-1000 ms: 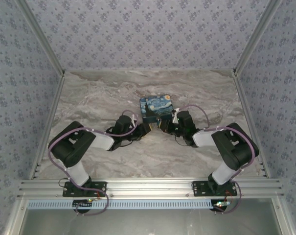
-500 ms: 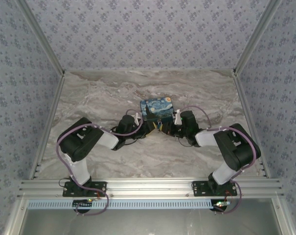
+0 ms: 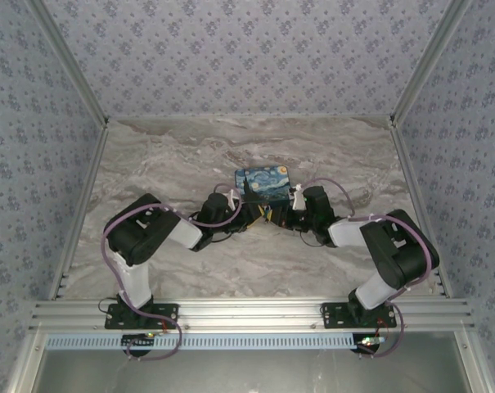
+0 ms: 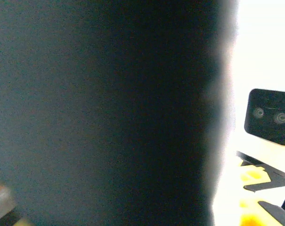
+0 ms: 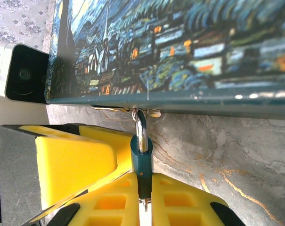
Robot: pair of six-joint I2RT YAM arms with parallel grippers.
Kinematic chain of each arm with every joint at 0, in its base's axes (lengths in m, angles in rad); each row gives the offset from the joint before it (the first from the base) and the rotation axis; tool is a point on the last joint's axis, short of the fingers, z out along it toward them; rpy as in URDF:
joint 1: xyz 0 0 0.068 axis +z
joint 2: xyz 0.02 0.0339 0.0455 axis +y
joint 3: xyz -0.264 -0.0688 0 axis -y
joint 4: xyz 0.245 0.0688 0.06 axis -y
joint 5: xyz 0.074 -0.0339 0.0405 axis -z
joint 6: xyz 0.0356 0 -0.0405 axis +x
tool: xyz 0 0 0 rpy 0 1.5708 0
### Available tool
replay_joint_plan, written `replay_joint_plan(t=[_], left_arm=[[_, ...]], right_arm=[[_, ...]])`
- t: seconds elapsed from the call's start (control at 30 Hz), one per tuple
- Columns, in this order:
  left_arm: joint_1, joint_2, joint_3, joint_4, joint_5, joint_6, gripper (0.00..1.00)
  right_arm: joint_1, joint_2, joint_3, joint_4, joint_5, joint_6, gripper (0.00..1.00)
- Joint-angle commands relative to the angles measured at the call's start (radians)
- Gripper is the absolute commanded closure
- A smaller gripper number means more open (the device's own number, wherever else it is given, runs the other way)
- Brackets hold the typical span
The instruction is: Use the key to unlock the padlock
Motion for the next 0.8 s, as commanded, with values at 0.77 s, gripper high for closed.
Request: replay_joint_plan(t=[0.77], left_arm=[[-0.04,0.059,0.063,0.044,0.05,-0.027,0.62]], right_arm=[[-0.035,-0.026,-0.022,0.05,-0.088,0.078,0.88]])
